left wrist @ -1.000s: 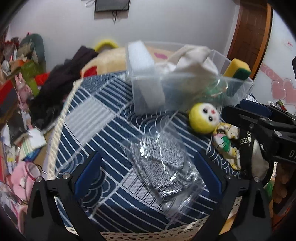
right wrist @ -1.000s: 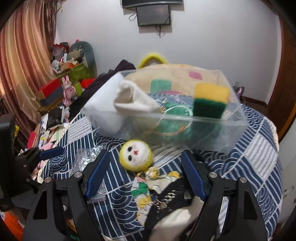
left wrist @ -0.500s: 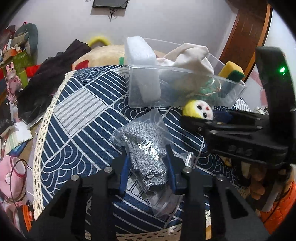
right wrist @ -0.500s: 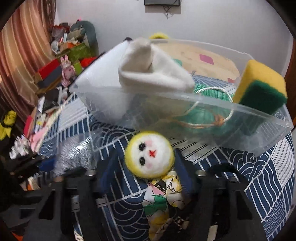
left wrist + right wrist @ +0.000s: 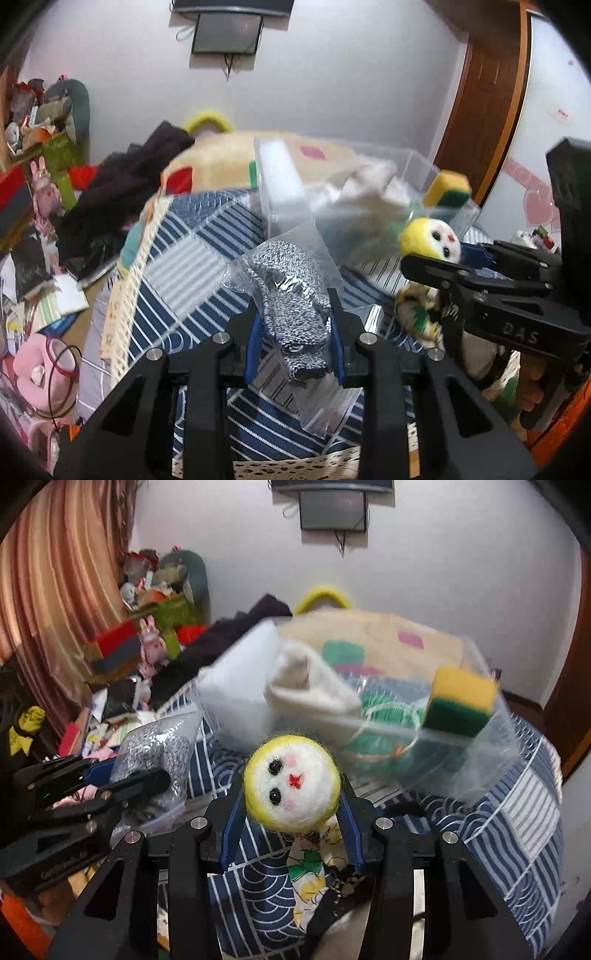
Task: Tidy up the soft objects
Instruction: 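Place bagged grey sock with left tool while right tool places felt doll in box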
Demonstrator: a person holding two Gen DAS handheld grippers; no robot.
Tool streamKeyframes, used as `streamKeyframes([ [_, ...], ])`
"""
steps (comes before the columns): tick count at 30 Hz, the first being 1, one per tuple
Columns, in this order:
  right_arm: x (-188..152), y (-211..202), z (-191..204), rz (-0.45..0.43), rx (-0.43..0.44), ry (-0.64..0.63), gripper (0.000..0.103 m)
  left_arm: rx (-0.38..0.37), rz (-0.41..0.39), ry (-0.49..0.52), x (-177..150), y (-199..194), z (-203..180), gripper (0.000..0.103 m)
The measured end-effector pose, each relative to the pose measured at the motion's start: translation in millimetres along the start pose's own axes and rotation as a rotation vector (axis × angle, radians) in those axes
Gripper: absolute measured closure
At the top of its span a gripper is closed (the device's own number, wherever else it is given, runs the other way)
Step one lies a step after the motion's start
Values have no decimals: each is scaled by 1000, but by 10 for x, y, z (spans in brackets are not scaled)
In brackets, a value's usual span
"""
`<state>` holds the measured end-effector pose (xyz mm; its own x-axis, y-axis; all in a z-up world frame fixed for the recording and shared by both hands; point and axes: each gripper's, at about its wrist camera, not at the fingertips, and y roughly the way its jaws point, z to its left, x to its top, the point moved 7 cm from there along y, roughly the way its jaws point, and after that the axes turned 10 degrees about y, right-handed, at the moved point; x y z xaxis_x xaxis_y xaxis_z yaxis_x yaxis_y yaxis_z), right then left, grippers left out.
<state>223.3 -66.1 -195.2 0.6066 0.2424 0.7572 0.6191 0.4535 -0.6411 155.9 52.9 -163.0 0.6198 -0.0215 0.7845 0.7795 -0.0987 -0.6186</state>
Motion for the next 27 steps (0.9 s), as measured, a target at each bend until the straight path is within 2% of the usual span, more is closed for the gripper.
streamKeyframes([
  [8,244,-348,-86,-125,-6,0,61,15,-122,19,461,-287,-49,72],
  [15,498,-503,-168,-217,-42,11,60,27,-191,49,878,-306,-145,72],
  [21,686,-487,-247,-258,-64,32,60,29,-211,46,1130,-213,-140,72],
  [27,787,-353,-274,-244,-51,46,60,39,-185,41,1280,-1,-129,72],
])
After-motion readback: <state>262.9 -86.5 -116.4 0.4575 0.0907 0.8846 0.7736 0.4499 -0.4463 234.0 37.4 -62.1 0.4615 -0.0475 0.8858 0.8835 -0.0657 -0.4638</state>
